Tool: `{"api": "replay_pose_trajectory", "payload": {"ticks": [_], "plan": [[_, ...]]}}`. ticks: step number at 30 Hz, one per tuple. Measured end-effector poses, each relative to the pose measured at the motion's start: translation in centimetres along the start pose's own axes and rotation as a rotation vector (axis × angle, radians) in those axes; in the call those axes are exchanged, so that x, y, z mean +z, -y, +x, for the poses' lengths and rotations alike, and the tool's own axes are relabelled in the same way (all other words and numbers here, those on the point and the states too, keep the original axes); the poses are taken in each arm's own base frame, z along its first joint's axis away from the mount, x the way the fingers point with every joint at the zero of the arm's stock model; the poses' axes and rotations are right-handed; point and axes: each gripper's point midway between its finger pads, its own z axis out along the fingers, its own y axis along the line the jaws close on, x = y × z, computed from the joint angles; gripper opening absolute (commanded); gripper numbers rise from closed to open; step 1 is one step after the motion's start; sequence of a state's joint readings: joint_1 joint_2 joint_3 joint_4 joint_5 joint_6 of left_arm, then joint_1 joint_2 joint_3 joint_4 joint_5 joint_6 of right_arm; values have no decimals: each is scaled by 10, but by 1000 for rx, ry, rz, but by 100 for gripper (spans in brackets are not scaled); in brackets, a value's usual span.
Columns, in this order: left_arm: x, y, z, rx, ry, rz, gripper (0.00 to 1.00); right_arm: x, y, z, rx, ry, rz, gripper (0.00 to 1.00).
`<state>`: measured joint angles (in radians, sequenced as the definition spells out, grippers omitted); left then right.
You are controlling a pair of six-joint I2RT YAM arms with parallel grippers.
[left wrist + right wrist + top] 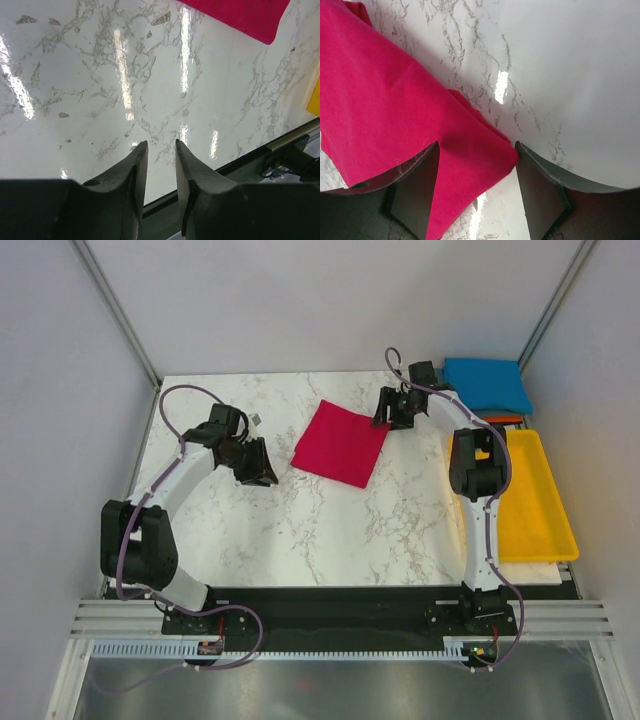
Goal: Fold and stack the t-shirts
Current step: Neatly place the folded tshirt to the corner
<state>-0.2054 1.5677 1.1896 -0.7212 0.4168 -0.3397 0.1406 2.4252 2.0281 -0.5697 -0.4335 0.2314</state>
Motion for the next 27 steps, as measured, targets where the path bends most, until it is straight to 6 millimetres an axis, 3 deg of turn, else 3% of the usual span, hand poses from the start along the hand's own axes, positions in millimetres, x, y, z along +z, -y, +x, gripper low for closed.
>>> {"api": "replay_pose_trajectory", "payload": {"ticks": [9,15,22,27], "plan": [[-18,4,-15,50,122,-10,36,5,-3,2,-18,-1,33,61],[-18,5,-17,55,130,-8,36,5,1,6,-28,-12,49,42],[-18,4,-15,54,130,-7,36,5,1,14,-26,-41,47,0],[-20,5,-14,57,135,-5,36,3,1,14,-26,-39,50,0]]}}
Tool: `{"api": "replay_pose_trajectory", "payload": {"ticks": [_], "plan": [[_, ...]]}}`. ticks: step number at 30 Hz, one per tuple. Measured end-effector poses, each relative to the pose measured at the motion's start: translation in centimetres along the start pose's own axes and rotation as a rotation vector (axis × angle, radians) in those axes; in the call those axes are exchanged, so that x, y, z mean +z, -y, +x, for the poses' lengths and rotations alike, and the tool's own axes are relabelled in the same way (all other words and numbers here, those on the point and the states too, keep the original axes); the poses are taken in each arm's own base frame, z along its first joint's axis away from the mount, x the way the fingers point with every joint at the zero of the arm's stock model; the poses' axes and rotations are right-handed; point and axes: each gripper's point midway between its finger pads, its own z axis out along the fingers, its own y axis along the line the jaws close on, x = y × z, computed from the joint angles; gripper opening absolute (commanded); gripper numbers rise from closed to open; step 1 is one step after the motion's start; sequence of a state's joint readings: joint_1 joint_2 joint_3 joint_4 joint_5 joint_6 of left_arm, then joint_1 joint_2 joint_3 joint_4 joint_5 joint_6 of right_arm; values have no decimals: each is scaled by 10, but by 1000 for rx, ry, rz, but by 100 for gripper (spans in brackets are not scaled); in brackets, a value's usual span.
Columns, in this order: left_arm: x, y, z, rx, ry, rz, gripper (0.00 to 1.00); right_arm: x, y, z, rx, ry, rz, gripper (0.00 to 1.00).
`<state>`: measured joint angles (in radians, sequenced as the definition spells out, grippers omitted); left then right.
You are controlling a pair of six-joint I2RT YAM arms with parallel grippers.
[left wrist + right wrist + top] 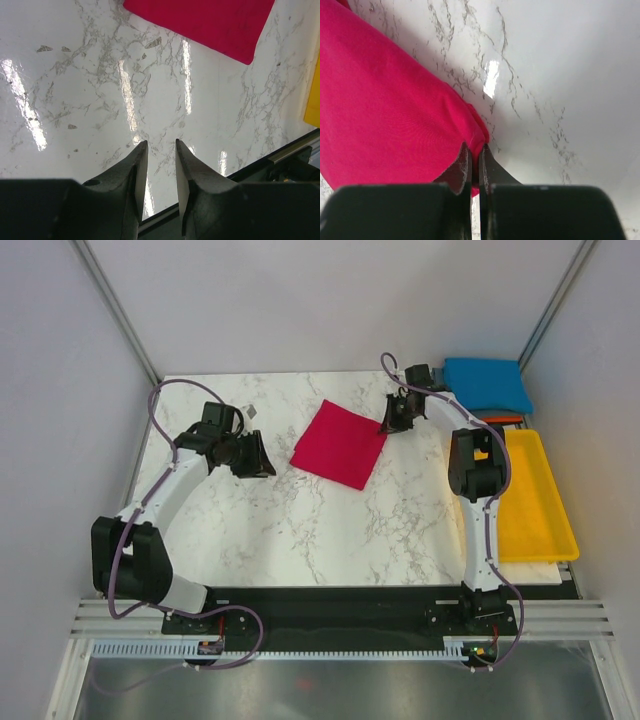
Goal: Fold and stack the t-shirts
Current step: Neatly place the folded tshirt to the corner
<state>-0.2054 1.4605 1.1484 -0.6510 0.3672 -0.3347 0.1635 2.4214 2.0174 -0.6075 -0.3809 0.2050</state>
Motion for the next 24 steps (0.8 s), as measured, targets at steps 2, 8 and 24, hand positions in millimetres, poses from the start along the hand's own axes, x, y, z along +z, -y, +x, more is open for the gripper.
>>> {"api": "replay_pose_trajectory", "payload": {"ticks": [2,8,24], "plan": [[-2,1,-1,3,6,2,36,-5,1,4,1,-5,17,0],[-2,4,1,4,1,22,36,-50,-13,-7,-25,45,69,0],[-3,10,3,6,-5,56,38,-172,2,-90,-208,288,326,0]]}}
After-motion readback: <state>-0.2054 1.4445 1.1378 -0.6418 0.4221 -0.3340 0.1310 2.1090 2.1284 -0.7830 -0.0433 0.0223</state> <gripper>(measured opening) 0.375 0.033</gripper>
